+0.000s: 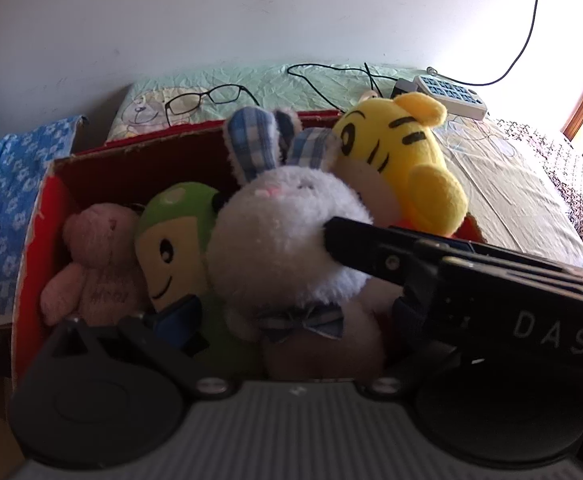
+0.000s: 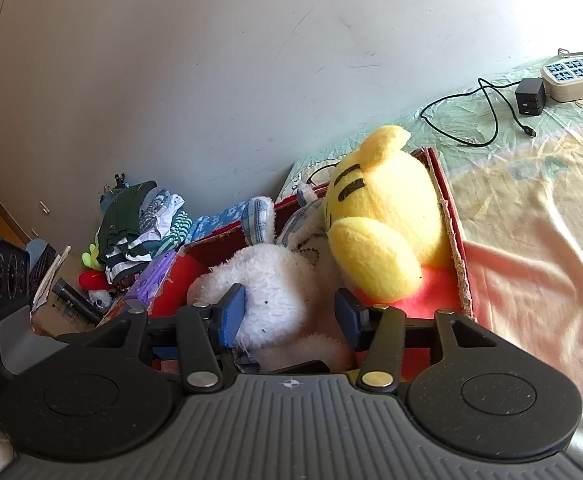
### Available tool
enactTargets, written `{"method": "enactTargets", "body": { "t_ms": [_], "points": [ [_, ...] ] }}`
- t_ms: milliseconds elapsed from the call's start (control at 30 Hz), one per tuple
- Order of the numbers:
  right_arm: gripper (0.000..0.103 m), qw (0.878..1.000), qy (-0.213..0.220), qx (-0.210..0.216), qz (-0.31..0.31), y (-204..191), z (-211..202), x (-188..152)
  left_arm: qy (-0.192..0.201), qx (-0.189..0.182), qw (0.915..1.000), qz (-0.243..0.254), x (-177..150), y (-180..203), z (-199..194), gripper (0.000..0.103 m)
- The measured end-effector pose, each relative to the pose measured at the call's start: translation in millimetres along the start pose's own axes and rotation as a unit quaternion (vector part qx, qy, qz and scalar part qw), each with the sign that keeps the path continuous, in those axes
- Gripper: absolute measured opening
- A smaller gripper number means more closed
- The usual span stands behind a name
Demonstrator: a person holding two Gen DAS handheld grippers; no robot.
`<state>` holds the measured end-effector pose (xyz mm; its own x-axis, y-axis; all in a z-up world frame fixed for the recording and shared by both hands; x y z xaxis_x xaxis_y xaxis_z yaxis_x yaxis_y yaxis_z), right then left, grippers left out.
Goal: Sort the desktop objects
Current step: 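Press the pale pink bunny plush down into the box with the right tool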
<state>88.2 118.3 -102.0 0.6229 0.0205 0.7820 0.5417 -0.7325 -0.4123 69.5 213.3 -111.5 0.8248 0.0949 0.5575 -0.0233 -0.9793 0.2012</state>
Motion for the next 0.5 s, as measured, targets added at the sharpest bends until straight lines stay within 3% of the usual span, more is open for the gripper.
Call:
{"method": "enactTargets", "body": {
  "t_ms": [500],
  "points": [
    [0.053,1.000,0.000,0.003,-0.014,-9,-3,7,0.026,0.059,0.9977,-0.019,-2,-13,-19,0.101]
  ]
}}
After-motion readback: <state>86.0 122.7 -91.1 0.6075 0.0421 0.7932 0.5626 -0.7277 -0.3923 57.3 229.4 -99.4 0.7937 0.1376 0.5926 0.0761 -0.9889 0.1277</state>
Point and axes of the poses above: each gripper's, at about its wrist camera, not at the fingertips, and z roughly the way its jaws point, y to its right, x to its top, the point moved 8 cm from there along z, roughly the way its jaws point, and after that the axes turned 11 degrees about -z, right-handed, at the moved point
